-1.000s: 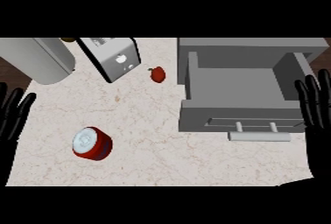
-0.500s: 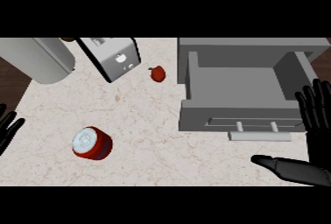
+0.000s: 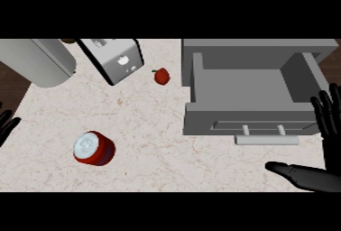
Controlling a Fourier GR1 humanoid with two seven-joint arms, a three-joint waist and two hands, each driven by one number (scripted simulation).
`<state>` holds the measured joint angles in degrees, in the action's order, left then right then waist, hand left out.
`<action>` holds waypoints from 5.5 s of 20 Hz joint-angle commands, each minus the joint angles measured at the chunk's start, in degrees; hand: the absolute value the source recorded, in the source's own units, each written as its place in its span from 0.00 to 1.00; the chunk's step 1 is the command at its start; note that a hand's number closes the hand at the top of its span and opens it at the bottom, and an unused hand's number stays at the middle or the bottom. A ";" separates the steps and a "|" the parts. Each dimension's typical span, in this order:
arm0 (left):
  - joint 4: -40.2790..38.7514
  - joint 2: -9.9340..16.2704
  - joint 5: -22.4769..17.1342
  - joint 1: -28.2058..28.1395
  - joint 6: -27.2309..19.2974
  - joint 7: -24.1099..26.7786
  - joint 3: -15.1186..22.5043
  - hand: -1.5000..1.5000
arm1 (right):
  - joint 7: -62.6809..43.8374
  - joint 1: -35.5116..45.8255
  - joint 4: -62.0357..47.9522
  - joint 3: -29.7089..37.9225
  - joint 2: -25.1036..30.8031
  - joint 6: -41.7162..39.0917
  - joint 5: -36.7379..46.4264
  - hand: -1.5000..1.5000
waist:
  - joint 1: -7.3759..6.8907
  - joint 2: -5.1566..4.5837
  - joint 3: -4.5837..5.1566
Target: Pick up the can, place it into the drawer and close the drawer
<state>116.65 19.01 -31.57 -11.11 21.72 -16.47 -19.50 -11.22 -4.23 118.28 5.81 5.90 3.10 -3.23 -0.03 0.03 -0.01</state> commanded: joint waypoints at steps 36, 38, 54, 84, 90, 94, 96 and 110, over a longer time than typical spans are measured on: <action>-56.74 -9.40 36.35 11.82 -2.96 41.76 4.48 0.00 | -2.23 -6.17 8.00 10.90 1.44 -8.87 -7.71 0.00 | 0.46 -0.08 0.04; -55.68 -9.72 35.30 12.01 -3.29 40.19 4.95 0.00 | -1.37 -7.69 8.72 8.85 -1.29 -8.68 -4.79 0.00 | 0.25 -0.03 0.02; -84.17 -6.98 37.10 27.87 -6.70 53.12 4.18 0.00 | -5.03 -5.29 11.22 9.98 -1.86 -8.83 -4.69 0.00 | 0.57 -0.09 0.05; -89.82 -18.74 30.13 44.46 -19.90 51.35 0.65 1.00 | -2.92 -2.96 10.34 9.79 -2.25 -9.01 -0.22 0.00 | 1.26 -0.39 0.09; -86.98 -18.95 27.84 47.64 -21.09 46.61 6.28 1.00 | -5.13 -3.34 13.13 9.88 -2.32 -8.84 -0.48 0.00 | 0.63 -0.06 0.03; -79.53 -18.98 25.85 51.05 -24.81 39.38 10.50 1.00 | -5.74 -1.06 10.90 12.11 -0.84 -8.06 -0.92 0.00 | 0.28 0.12 0.00; -70.79 -18.99 26.13 48.12 -22.69 33.93 12.67 1.00 | -3.56 -2.85 9.66 14.10 -0.71 -9.35 -2.64 0.00 | -0.20 0.30 -0.03; -60.64 -19.01 20.89 66.59 -38.78 10.43 23.63 1.00 | -6.08 0.67 9.43 13.84 0.47 -8.73 -3.08 0.00 | 0.69 0.02 -0.02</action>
<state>54.92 0.02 -10.00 50.55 -13.11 -0.68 1.89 -17.34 -4.36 128.67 19.01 5.81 -5.30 -5.34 0.49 0.12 -0.02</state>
